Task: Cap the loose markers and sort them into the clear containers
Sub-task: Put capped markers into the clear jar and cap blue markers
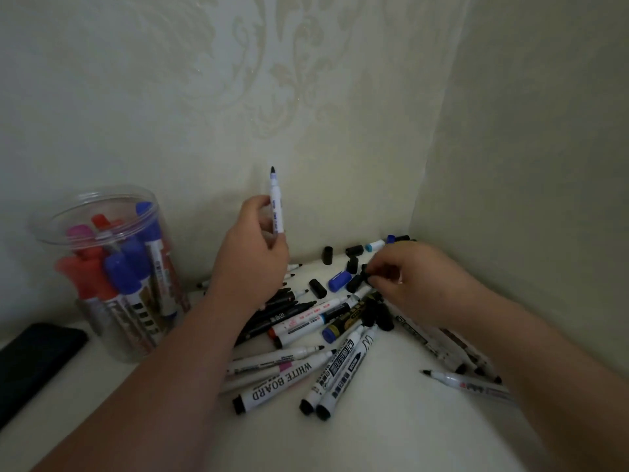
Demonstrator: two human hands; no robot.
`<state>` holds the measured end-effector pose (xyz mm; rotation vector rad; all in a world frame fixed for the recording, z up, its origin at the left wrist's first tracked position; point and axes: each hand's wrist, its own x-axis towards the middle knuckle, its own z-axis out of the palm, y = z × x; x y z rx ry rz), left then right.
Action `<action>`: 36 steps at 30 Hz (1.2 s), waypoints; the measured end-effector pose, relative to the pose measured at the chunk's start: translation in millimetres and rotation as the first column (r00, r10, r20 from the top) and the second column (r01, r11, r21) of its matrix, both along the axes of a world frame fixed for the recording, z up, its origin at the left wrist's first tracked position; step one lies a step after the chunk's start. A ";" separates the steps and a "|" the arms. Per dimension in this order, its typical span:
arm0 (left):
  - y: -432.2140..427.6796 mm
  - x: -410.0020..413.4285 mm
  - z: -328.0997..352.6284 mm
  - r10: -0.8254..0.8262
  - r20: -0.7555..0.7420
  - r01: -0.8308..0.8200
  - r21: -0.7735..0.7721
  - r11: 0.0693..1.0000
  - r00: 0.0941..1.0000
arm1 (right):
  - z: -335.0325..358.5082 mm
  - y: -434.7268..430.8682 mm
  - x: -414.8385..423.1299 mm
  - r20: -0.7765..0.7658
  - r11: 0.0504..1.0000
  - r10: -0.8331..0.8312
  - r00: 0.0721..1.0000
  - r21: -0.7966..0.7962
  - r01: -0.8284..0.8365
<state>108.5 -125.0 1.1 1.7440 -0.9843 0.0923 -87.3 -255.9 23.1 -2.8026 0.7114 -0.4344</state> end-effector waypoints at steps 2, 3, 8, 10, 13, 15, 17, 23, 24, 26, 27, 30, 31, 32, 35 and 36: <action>2.3 -0.2 0.2 -0.012 -0.022 0.011 -0.038 0.999 1.000 | 0.9 -5.1 24.3 -0.122 0.995 0.052 0.991 -0.075 -0.061; 3.1 -1.6 1.1 -0.013 -0.039 0.011 -0.053 0.999 0.999 | 2.3 -6.8 36.2 -0.183 0.992 0.067 0.981 -0.089 -0.085; 1.6 -7.1 1.5 -0.023 -0.074 0.017 -0.085 0.996 0.997 | 9.9 -9.4 81.2 -0.459 0.968 0.082 0.885 -0.176 -0.180; 2.3 -10.5 0.9 -0.029 -0.050 0.024 -0.087 0.996 0.998 | 8.8 -7.5 91.7 -0.542 0.954 0.081 0.836 -0.200 -0.222; 2.3 -15.3 0.9 -0.026 0.022 0.028 -0.070 0.997 0.999 | 3.4 -7.0 100.7 -0.539 0.951 0.099 0.836 -0.195 -0.238; 1.7 -17.2 0.1 -0.042 0.050 0.044 -0.041 0.998 0.998 | 3.6 -10.5 97.1 -0.431 0.964 0.121 0.894 -0.165 -0.210; 2.4 -22.2 -0.7 -0.079 0.081 0.079 0.005 0.997 0.994 | 10.5 -14.6 82.7 -0.118 0.992 0.083 0.990 -0.082 -0.093; 1.1 -39.9 -3.2 -0.254 0.226 0.230 0.130 0.965 0.940 | 27.6 -6.9 -4.1 0.566 0.448 -0.539 0.624 0.820 -0.357; 0.6 -42.4 -3.8 -0.281 0.244 0.255 0.135 0.958 0.928 | 24.9 -3.3 -15.3 0.568 0.388 -0.575 0.588 0.823 -0.415; -0.7 -47.4 -6.0 -0.326 0.279 0.295 0.148 0.944 0.903 | 17.9 5.7 -30.9 0.586 0.381 -0.582 0.564 0.809 -0.448; -1.4 -49.6 -7.0 -0.337 0.300 0.302 0.158 0.940 0.892 | 13.9 9.2 -35.4 0.602 0.415 -0.565 0.564 0.799 -0.435; -4.9 -52.4 -7.9 -0.334 0.373 0.284 0.183 0.941 0.865 | 3.2 12.7 -41.2 0.636 0.549 -0.460 0.619 0.752 -0.364; -5.3 -52.8 -7.6 -0.330 0.393 0.276 0.189 0.942 0.858 | 2.1 13.1 -42.0 0.641 0.568 -0.433 0.634 0.740 -0.360; -5.6 -53.1 -7.2 -0.328 0.404 0.269 0.195 0.943 0.854 | 1.0 12.4 -42.7 0.648 0.573 -0.414 0.640 0.731 -0.370; -5.1 -53.4 -6.7 -0.334 0.409 0.268 0.211 0.940 0.849 | -0.2 13.7 -42.4 0.656 0.556 -0.368 0.659 0.723 -0.410; -4.9 -53.6 -6.3 -0.340 0.414 0.271 0.216 0.938 0.844 | -1.6 13.6 -41.8 0.651 0.562 -0.355 0.671 0.722 -0.403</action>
